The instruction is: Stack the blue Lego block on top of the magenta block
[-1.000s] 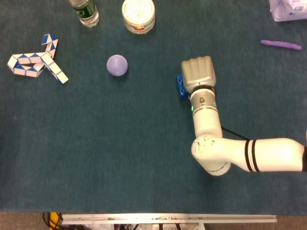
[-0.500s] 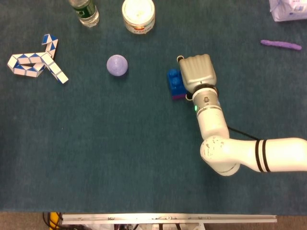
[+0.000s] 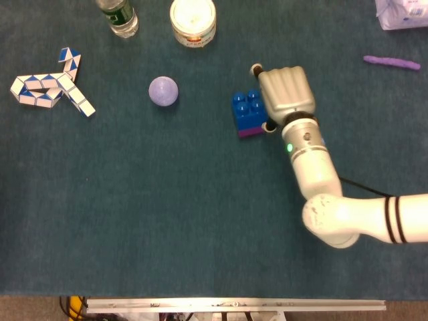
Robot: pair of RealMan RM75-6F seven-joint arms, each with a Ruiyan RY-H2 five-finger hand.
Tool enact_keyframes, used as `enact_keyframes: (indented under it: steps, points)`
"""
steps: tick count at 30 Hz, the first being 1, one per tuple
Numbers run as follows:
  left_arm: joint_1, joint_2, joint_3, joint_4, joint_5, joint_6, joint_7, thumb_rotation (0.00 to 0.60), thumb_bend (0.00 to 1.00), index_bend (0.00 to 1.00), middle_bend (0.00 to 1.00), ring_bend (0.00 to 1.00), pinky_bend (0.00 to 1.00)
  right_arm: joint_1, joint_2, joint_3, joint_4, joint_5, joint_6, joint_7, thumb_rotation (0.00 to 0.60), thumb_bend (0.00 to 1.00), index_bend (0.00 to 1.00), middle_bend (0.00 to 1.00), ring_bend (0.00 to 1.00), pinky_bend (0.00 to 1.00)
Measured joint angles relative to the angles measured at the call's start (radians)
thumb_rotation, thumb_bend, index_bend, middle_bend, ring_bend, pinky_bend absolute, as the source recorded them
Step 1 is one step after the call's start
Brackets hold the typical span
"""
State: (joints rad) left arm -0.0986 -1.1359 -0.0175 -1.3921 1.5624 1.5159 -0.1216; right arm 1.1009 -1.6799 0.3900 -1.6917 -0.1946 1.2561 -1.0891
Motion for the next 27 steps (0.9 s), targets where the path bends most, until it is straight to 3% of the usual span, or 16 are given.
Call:
enact_keyframes:
  steps: [4,7,16,27]
  points:
    - [-0.003,-0.004,-0.004,0.004,-0.005,-0.004,0.002,0.600,0.15,0.23,0.18,0.17,0.16,-0.052,0.042,-0.029,-0.058,-0.081,0.015,0.079,0.600,0.21,0.24,0.49,0.54,0.76]
    - [-0.005,-0.007,-0.007,0.010,-0.009,-0.007,0.002,0.600,0.15,0.23,0.18,0.17,0.16,-0.089,0.071,-0.064,-0.093,-0.156,0.032,0.123,0.600,0.23,0.26,0.49,0.50,0.73]
    - [-0.008,-0.014,-0.015,0.022,-0.019,-0.008,-0.003,0.600,0.15,0.23,0.18,0.17,0.16,-0.253,0.190,-0.216,-0.197,-0.431,0.134,0.272,0.600,0.23,0.31,0.49,0.50,0.72]
    - [-0.011,-0.023,-0.023,0.018,-0.023,-0.002,0.011,0.600,0.15,0.23,0.18,0.17,0.16,-0.414,0.310,-0.322,-0.282,-0.642,0.244,0.377,0.600,0.23,0.32,0.49,0.50,0.72]
